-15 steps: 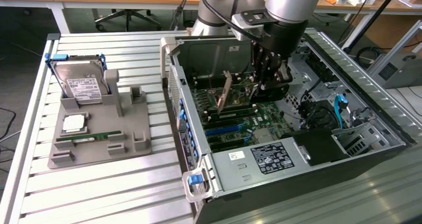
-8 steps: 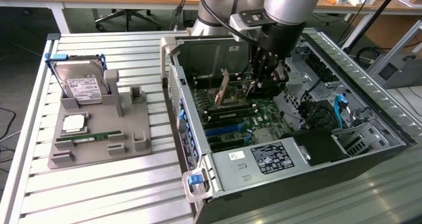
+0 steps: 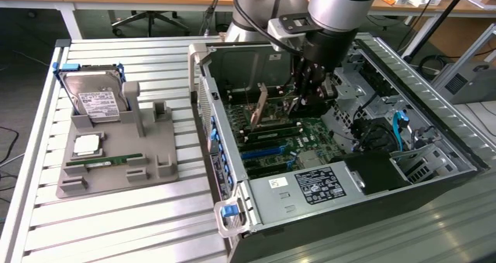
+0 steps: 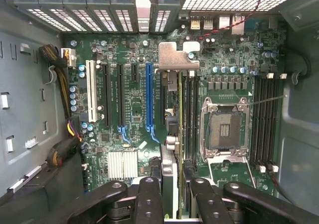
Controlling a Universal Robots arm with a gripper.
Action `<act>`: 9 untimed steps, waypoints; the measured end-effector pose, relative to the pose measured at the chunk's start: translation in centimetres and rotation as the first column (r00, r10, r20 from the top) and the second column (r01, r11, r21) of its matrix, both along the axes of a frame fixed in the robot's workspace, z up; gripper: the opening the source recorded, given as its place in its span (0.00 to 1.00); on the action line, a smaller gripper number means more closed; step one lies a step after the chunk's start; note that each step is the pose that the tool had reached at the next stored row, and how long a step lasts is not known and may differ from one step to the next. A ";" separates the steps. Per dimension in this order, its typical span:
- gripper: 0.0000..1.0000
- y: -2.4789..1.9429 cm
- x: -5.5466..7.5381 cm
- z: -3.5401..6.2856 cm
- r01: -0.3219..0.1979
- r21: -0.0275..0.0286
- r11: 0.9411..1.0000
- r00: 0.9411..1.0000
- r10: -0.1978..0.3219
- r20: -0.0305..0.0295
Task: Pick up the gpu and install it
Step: 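Insert the gpu into the slot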
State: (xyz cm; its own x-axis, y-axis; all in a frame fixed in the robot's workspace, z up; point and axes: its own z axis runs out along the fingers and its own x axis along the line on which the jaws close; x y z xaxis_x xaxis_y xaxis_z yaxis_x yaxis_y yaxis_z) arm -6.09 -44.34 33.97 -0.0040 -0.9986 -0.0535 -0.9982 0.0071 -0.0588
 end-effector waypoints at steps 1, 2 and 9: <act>0.27 -0.11 -0.1 -0.01 0.000 0.000 1.000 1.000 0.000 0.000; 0.27 -0.13 -0.1 -0.01 0.000 0.000 1.000 1.000 0.000 0.000; 0.27 -0.28 -0.1 -0.02 0.000 0.000 1.000 1.000 0.000 0.000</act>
